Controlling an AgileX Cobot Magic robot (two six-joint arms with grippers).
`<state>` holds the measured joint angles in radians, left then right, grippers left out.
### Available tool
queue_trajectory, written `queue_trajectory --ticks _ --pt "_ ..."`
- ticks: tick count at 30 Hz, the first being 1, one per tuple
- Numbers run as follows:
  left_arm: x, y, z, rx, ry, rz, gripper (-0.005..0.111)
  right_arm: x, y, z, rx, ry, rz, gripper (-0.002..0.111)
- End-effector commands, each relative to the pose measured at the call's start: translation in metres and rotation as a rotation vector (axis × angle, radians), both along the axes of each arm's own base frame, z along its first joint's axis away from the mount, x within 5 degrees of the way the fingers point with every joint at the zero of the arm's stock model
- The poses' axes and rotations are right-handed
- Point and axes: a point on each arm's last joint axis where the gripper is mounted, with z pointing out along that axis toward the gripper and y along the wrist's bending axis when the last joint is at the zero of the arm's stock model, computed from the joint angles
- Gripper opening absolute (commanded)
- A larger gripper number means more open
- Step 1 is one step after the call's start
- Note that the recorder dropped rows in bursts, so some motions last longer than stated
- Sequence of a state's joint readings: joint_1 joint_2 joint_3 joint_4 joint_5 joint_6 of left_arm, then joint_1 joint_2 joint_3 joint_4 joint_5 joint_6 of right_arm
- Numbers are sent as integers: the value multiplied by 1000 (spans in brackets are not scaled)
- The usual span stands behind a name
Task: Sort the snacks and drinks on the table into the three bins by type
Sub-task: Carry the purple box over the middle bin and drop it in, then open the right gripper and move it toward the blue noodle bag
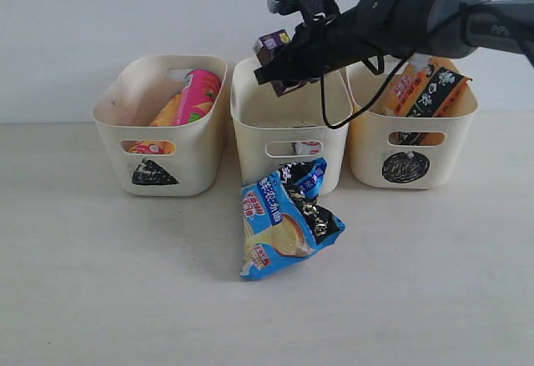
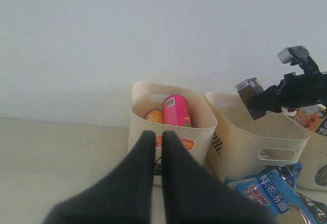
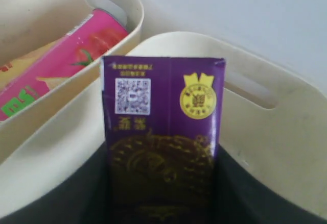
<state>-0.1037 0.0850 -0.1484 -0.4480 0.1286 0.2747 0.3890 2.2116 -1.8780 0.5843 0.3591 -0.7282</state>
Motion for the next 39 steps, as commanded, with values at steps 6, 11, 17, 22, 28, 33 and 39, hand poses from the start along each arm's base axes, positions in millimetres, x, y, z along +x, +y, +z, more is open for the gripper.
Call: queue_trajectory --ticks 6,11,17,22,28,33,39 --pt "0 0 -2 3 1 2 4 7 0 -12 -39 -38 -11 4" --pt "0 0 -2 3 1 2 4 8 0 -11 -40 -44 -13 51" --pt "0 0 -2 3 1 2 4 4 -1 4 -28 -59 -8 69" --pt "0 0 -2 3 1 2 4 -22 -6 55 -48 -51 74 6" --pt "0 0 -2 3 1 2 4 -54 -16 80 -175 84 186 0" --pt "0 0 -2 3 1 2 4 -83 -24 91 -223 296 231 0" --pt "0 0 -2 3 1 2 4 -111 -33 94 -243 490 247 0"
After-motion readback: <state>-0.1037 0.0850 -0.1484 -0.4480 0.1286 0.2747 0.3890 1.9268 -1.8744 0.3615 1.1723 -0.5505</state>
